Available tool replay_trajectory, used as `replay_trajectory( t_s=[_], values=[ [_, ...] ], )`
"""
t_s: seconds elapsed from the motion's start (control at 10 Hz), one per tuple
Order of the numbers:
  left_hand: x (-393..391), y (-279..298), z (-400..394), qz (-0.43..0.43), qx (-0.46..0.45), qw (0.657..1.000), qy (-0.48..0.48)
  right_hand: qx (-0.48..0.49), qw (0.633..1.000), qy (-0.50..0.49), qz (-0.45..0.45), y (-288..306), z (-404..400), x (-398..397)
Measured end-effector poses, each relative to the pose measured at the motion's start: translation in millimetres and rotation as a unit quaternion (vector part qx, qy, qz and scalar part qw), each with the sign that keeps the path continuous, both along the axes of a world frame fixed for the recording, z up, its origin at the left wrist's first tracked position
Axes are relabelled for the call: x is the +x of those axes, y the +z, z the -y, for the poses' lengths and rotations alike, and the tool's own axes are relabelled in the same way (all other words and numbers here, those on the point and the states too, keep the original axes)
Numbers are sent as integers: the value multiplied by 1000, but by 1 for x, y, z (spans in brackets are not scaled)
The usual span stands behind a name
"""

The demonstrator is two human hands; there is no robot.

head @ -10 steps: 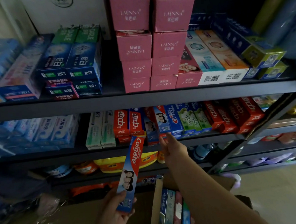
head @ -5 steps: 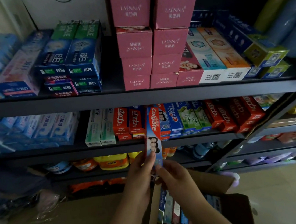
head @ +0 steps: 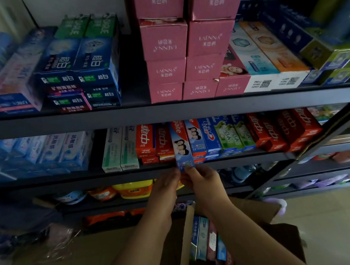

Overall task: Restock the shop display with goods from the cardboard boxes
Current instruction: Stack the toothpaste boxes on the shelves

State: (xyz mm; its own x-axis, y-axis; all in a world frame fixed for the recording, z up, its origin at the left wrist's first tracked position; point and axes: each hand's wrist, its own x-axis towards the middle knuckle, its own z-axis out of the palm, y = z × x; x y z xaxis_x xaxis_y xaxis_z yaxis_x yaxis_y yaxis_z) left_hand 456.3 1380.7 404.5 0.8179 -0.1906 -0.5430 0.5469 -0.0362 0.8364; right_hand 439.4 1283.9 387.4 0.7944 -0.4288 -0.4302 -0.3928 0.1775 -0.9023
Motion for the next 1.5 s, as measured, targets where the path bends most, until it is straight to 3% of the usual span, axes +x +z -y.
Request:
replay_trajectory(
  t_s=[0.2,0.4,0.5,0.6,0.7,0.8,0.9,1.0,1.2,1.5],
  values=[
    [-12,-14,-20,-21,21,999,25,83,994,-70,-19,-2,3,14],
    [-18,-24,-36,-64,16,995,76,98,987,-114,-59,-12,0,27],
    [-20,-27,-44,-72,32,993,86,147,978,-148,-27,-11,2,28],
    [-24,-30,-48,-75,44,992,91,295,924,-242,-36,-11,8,34],
    [-30,-34,-49,-80,49,991,91,140,973,-125,-135,-15,5,37],
    [-35,-40,-49,-83,53,991,90,205,961,-174,-72,-22,8,33],
    [-40,-49,-48,-89,61,990,87,221,964,-143,-36,-26,15,15],
    [-49,-64,-50,-96,71,989,85,186,973,-127,-43,-35,24,-19],
    [-90,-101,-48,-94,117,988,30,1,973,-96,-209,-111,57,-129],
    [-171,-205,-23,-129,178,975,-22,11,956,-57,-288,-234,92,-231]
  ],
)
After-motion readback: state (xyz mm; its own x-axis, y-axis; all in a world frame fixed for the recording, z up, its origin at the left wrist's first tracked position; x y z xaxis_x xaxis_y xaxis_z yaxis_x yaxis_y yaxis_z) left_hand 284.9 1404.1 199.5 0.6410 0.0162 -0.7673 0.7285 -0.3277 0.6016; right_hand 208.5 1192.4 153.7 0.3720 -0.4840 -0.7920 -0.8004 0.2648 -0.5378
